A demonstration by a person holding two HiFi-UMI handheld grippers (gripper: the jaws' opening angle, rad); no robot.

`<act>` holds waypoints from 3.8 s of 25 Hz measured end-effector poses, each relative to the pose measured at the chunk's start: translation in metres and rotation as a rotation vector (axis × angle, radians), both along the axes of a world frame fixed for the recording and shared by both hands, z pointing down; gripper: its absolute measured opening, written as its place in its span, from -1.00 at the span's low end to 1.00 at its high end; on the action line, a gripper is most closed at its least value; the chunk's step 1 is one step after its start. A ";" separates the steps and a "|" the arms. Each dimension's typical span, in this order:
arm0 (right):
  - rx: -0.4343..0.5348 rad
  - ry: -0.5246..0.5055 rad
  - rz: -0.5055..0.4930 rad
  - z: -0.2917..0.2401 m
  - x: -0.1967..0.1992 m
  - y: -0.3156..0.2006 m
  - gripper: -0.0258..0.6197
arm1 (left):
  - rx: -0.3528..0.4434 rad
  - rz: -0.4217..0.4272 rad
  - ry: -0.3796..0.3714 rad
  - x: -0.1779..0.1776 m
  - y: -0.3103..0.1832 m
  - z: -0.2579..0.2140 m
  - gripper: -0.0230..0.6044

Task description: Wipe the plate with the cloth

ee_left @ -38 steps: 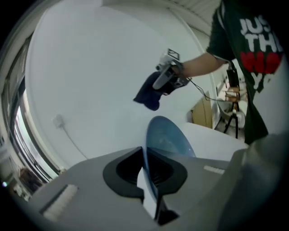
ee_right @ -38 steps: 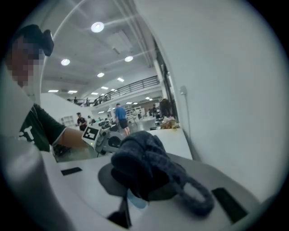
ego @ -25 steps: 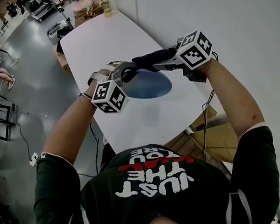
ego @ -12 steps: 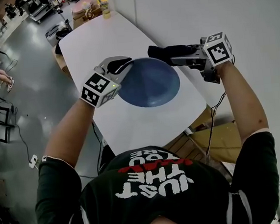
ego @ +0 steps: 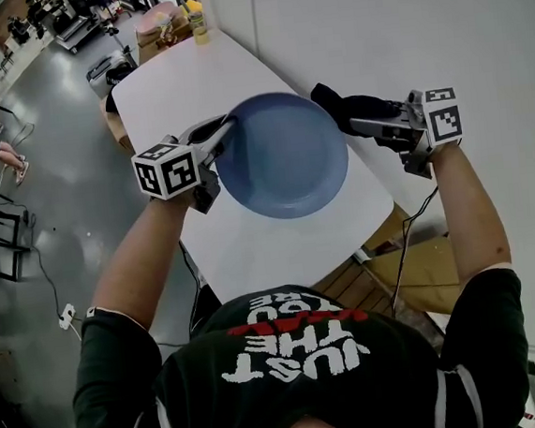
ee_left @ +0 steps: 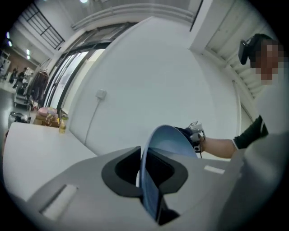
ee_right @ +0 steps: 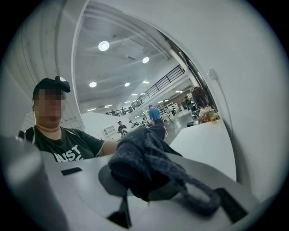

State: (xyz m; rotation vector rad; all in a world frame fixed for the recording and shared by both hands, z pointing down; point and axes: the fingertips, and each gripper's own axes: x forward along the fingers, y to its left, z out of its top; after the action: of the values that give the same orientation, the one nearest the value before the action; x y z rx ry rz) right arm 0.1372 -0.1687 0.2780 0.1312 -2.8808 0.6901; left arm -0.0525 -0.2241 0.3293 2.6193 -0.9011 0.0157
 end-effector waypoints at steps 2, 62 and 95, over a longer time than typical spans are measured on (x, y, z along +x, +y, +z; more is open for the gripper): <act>0.011 -0.016 0.008 0.001 0.005 -0.001 -0.77 | -0.045 -0.035 0.060 -0.007 -0.011 0.003 -0.83; -0.164 -0.496 -0.122 0.042 -0.090 0.060 -0.77 | 0.083 0.499 0.374 0.034 0.072 -0.047 -0.87; 0.030 -0.651 -0.326 -0.040 -0.049 0.093 -0.77 | -0.038 0.255 0.410 0.028 0.026 -0.028 -0.83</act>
State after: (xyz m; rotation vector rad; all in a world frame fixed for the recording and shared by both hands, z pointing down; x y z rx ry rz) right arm 0.0885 -0.0753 0.2384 -0.6657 -3.3825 0.7269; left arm -0.0243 -0.1979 0.3008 2.5460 -0.4211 -0.4167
